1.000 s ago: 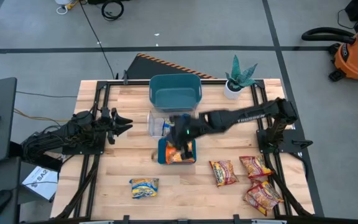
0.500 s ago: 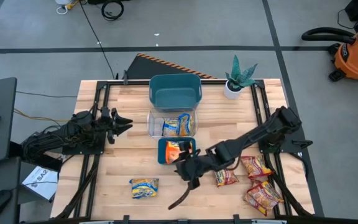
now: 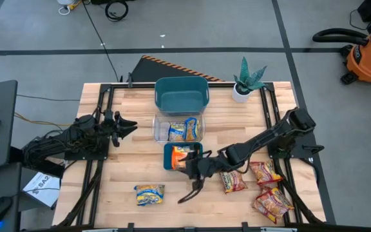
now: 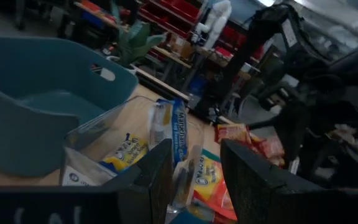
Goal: Sort Maruchan noodles
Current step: Put the blue noodle pack into the transparent bin
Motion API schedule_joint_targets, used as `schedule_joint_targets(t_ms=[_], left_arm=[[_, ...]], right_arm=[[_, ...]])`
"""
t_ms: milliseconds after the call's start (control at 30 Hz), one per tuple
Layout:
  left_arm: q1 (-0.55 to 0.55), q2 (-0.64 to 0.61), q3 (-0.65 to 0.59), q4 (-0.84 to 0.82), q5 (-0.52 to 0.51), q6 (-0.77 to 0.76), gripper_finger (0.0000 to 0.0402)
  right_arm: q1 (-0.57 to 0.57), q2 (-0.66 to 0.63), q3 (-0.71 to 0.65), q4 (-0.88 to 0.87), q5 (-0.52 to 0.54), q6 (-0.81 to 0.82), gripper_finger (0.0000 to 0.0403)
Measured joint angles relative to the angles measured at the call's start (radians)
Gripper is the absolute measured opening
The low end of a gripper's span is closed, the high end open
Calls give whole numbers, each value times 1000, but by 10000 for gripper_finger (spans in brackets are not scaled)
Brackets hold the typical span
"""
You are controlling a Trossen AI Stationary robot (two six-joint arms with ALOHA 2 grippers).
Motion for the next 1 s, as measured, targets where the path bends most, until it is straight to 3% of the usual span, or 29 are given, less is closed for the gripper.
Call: schedule_joint_targets(t_ms=[100, 233, 333, 567, 733, 867, 1000], left_arm=[[-1, 0, 0, 4, 55, -69, 142], [-29, 50, 21, 35, 321, -57, 142], [-85, 130, 66, 5, 342, -67, 142], [-285, 374, 164, -43, 270, 54, 142], [-466, 528, 223, -44, 238, 13, 142], [-660, 652, 300, -44, 93, -53, 141], [-820, 795, 381, -56, -73, -116, 141]], right_arm=[[-17, -41, -55, 71, 20, -31, 175], [-48, -93, -130, 181, 64, -83, 175], [-73, -120, -188, 279, 85, -101, 175], [-120, -145, -286, 422, 94, -77, 175], [-121, -144, -317, 416, 99, 21, 175], [-106, -144, -346, 420, 149, 59, 175], [-91, -144, -348, 436, 272, 58, 175]])
